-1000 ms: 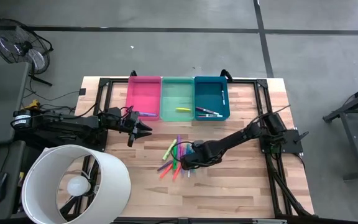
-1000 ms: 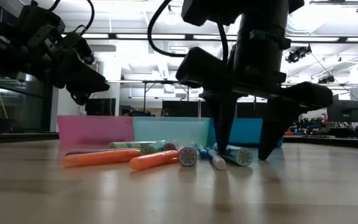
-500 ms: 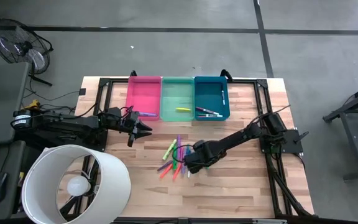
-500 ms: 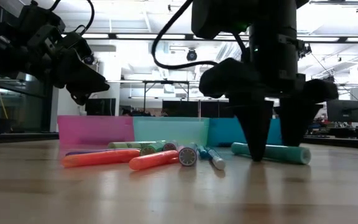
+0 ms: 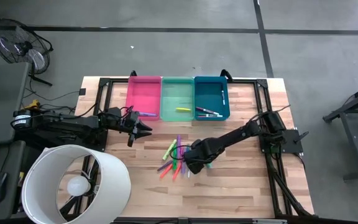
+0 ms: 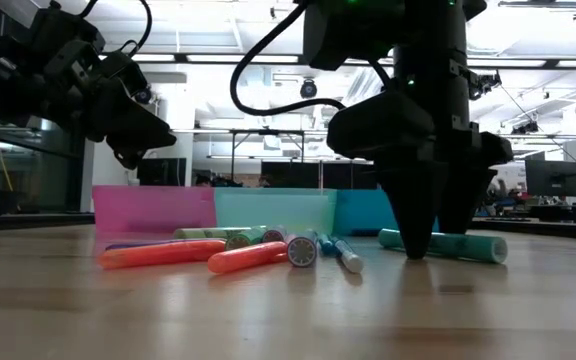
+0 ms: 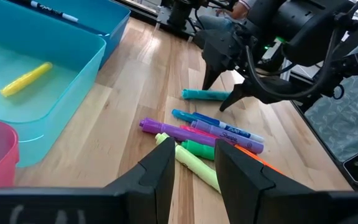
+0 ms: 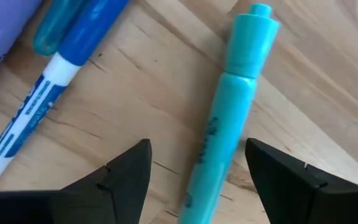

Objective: Pick & Place Markers
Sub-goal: Put the light blue marker into the red bin

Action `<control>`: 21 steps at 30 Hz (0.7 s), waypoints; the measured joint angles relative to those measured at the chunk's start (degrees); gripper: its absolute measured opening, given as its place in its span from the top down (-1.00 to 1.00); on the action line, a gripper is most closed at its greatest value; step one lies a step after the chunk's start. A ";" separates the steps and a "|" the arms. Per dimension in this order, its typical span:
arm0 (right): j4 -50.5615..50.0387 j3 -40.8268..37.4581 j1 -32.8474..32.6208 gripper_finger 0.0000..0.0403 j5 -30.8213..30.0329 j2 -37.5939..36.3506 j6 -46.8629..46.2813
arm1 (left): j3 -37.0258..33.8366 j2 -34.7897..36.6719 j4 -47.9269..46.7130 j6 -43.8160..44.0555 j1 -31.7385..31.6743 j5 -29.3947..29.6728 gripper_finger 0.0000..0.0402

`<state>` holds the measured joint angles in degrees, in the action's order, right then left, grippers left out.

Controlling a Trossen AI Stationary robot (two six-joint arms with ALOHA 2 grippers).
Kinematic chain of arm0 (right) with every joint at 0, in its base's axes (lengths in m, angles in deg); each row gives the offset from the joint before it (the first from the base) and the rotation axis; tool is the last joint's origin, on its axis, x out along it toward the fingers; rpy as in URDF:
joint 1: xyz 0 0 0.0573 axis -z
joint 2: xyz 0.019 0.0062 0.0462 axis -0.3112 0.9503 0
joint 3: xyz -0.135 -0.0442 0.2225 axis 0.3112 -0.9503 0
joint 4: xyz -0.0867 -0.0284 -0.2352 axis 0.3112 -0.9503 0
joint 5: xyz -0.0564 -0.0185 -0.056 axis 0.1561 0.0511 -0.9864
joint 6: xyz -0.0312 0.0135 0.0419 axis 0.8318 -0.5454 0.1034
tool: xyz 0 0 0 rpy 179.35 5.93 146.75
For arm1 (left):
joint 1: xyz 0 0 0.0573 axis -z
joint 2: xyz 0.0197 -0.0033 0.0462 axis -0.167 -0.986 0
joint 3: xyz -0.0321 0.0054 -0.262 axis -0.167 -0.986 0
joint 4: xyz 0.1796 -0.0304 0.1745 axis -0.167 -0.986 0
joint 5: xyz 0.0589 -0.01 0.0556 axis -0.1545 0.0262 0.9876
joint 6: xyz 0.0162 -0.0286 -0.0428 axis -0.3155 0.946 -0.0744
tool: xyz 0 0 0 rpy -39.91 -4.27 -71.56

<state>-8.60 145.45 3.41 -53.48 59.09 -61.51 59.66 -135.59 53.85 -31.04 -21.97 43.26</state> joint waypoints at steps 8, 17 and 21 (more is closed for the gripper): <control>-0.49 0.00 0.03 0.10 -1.10 0.00 -0.45 | 0.00 0.00 -0.01 0.02 0.00 -0.17 0.45; -0.53 -0.04 0.05 0.57 -0.84 0.02 -0.33 | 0.01 0.00 0.00 0.04 0.00 2.02 0.45; -0.82 -0.04 0.08 0.74 -0.86 0.02 -0.30 | 0.00 -0.02 0.00 0.04 0.00 2.03 0.45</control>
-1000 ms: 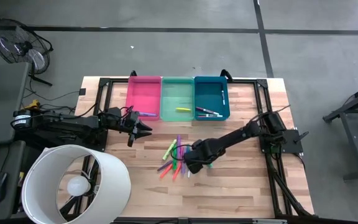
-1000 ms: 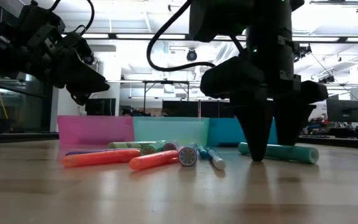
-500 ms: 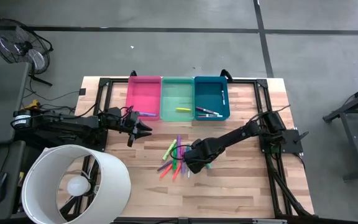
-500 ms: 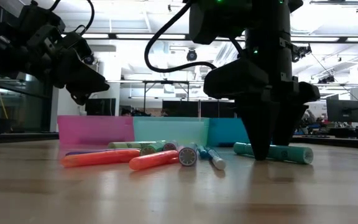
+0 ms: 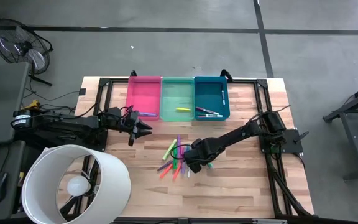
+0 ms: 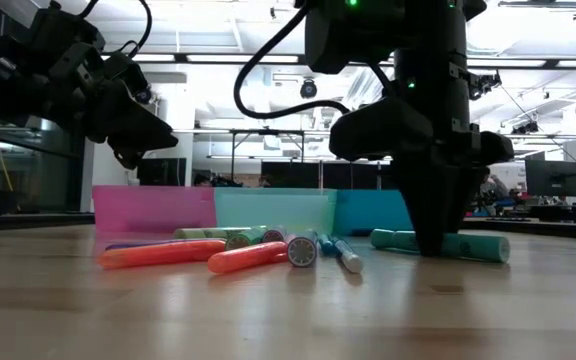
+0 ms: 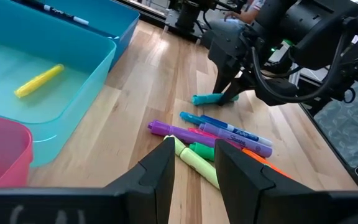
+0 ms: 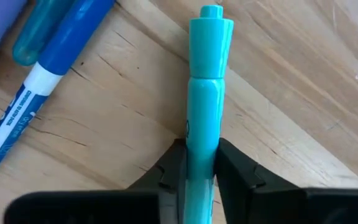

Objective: Pick & Place Markers
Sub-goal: Put the light blue marker into the red bin

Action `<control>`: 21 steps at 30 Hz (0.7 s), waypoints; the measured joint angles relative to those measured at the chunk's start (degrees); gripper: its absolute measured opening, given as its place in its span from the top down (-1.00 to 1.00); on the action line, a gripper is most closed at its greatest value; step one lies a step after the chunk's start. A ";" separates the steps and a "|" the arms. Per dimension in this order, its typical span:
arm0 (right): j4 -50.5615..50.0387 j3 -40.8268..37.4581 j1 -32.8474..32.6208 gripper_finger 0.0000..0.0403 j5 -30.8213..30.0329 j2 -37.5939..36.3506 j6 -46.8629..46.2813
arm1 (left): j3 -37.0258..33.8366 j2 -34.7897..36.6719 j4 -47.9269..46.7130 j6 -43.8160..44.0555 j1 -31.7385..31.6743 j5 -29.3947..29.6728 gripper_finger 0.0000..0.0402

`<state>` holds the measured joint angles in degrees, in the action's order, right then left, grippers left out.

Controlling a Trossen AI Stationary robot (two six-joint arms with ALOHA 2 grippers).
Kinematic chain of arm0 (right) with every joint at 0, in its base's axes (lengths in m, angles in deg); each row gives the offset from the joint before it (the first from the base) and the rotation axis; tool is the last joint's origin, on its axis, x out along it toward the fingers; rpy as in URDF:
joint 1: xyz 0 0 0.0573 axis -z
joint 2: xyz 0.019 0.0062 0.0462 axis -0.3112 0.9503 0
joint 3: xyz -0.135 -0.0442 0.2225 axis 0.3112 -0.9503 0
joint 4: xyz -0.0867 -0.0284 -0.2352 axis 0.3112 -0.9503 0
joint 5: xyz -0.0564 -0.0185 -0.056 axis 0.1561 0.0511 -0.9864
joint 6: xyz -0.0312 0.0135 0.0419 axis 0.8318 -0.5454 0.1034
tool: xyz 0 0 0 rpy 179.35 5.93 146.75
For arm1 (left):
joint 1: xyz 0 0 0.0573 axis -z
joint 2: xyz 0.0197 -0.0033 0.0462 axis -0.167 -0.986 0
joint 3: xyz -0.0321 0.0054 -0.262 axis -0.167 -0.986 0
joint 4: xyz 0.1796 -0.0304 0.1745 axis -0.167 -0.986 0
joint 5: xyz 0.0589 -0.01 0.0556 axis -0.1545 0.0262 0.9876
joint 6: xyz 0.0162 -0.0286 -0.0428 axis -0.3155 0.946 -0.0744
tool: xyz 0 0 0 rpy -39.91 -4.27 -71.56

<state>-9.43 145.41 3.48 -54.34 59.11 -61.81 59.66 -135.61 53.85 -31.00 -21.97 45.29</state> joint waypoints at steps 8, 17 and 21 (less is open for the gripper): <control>-0.97 0.02 0.02 0.74 0.39 0.00 0.00 | 0.00 0.02 -0.02 1.49 0.00 0.42 0.45; -4.23 -0.24 -0.05 0.74 -2.77 -4.27 0.39 | 0.02 0.02 -0.02 3.19 0.02 0.37 0.45; -4.71 -0.20 -0.06 0.74 -6.31 -7.85 -0.13 | 0.00 0.01 0.06 5.45 0.01 0.24 0.45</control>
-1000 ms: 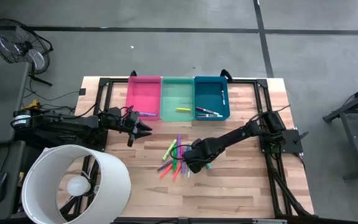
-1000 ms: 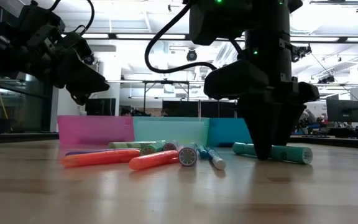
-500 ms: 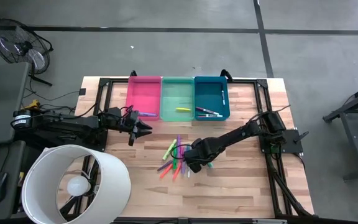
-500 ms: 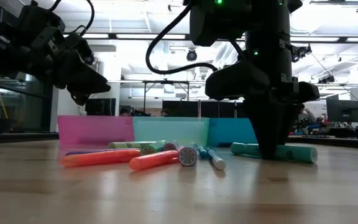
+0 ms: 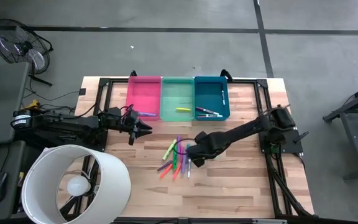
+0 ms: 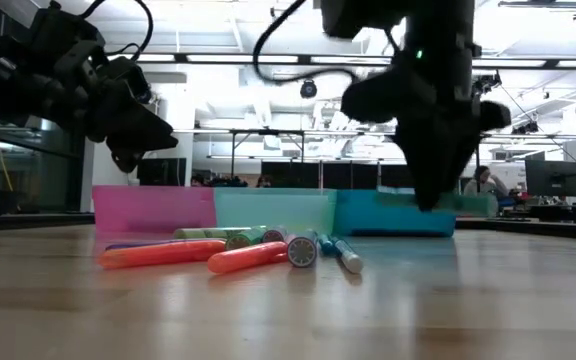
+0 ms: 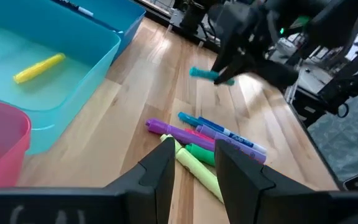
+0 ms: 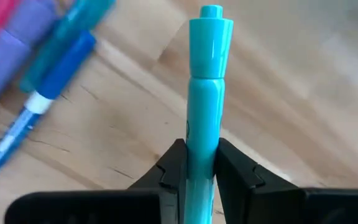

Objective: Pick & Place Markers
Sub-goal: Put the light blue marker into the red bin

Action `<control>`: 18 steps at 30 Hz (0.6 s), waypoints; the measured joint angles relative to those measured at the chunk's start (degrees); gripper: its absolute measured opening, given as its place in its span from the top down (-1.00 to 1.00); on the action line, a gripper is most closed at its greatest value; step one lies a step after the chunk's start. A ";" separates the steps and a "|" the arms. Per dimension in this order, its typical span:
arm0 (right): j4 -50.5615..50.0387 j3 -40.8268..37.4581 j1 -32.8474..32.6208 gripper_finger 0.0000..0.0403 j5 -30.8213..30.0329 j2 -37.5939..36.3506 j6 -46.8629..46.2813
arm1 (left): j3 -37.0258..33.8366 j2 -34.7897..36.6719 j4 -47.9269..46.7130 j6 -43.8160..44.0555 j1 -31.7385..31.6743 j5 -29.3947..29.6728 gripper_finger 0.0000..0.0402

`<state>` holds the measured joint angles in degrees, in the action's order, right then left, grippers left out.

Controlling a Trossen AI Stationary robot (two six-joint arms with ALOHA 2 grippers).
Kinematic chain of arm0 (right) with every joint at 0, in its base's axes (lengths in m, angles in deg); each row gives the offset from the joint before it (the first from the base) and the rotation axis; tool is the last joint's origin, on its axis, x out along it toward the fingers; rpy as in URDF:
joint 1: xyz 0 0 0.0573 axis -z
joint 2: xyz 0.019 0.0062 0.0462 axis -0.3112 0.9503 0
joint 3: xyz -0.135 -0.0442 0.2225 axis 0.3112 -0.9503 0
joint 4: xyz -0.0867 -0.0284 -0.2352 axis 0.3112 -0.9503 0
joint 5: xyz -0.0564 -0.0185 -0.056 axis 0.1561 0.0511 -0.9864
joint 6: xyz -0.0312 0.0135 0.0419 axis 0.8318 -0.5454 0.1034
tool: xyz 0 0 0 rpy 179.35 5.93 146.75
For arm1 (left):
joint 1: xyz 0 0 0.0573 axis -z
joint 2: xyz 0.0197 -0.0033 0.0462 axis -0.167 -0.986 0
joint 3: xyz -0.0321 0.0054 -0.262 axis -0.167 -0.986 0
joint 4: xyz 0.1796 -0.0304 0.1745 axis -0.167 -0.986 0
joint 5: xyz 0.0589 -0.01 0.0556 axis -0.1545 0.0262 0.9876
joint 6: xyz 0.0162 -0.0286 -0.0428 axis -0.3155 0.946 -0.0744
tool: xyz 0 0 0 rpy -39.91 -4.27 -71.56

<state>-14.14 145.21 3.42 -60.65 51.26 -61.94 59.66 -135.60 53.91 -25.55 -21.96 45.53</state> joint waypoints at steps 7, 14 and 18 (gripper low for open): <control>1.27 0.04 0.34 0.74 -11.55 -7.67 0.42 | 4.19 -0.03 1.73 3.96 0.01 -3.26 0.45; 6.69 0.11 4.66 0.74 -19.30 -14.45 12.12 | 13.85 -3.01 1.72 0.44 0.01 -3.91 0.45; 13.54 0.11 9.05 0.74 -20.98 -18.29 24.15 | 18.97 -7.35 1.61 -0.11 -0.01 -3.89 0.45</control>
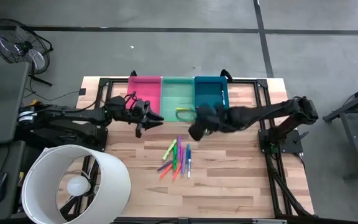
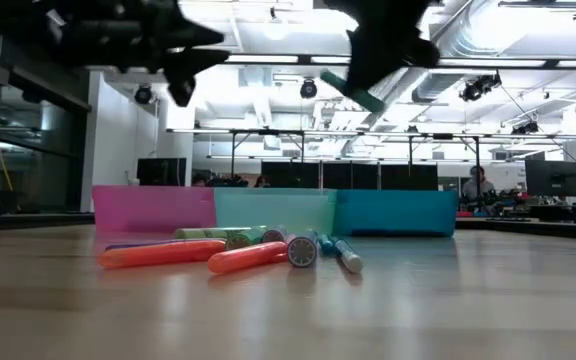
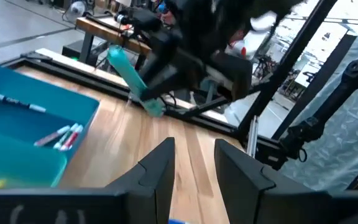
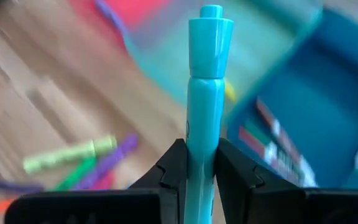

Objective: Pick & Place Markers
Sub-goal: Put the light blue marker into the red bin

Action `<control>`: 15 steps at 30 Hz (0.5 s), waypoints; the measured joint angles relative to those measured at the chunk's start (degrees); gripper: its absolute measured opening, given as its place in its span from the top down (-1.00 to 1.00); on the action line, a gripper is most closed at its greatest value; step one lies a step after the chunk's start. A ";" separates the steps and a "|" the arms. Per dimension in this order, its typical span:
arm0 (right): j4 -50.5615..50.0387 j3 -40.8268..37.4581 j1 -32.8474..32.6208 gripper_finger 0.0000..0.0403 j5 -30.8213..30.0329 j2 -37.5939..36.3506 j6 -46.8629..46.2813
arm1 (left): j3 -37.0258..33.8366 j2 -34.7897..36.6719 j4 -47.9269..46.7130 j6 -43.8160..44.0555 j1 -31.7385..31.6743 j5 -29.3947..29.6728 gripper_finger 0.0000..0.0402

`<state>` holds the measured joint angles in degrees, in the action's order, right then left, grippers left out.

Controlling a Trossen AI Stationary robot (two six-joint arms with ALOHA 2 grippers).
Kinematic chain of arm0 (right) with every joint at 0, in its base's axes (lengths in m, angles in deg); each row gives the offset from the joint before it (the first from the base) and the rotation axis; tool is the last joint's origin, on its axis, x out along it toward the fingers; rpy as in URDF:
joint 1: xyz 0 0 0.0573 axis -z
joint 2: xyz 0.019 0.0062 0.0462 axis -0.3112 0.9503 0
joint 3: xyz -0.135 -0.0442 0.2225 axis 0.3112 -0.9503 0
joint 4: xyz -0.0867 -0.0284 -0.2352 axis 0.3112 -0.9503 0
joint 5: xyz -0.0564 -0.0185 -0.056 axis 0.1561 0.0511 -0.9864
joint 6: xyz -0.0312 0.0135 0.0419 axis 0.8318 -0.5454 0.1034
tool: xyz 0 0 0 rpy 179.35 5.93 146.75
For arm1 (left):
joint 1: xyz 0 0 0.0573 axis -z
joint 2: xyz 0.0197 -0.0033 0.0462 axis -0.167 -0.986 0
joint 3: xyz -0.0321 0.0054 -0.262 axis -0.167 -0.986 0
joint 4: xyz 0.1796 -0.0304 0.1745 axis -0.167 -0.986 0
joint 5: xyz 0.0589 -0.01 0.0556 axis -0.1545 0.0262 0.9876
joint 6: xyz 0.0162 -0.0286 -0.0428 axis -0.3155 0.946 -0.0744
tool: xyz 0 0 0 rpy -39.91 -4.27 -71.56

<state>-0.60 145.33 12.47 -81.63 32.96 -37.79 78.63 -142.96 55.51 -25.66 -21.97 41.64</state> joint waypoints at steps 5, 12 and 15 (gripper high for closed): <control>13.59 0.05 6.20 0.74 5.62 -4.22 16.81 | 7.58 -7.18 -0.01 0.17 0.00 1.20 0.45; 21.01 0.06 11.69 0.74 17.71 -8.27 30.87 | 19.27 -17.21 0.05 0.07 -0.02 6.51 0.45; 21.48 0.06 13.31 0.74 21.85 -9.84 34.33 | 23.34 -20.31 0.01 -0.81 -0.02 8.82 0.45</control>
<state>20.89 145.39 25.78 -59.78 23.12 -3.46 101.97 -163.27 55.53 -26.46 -21.99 50.46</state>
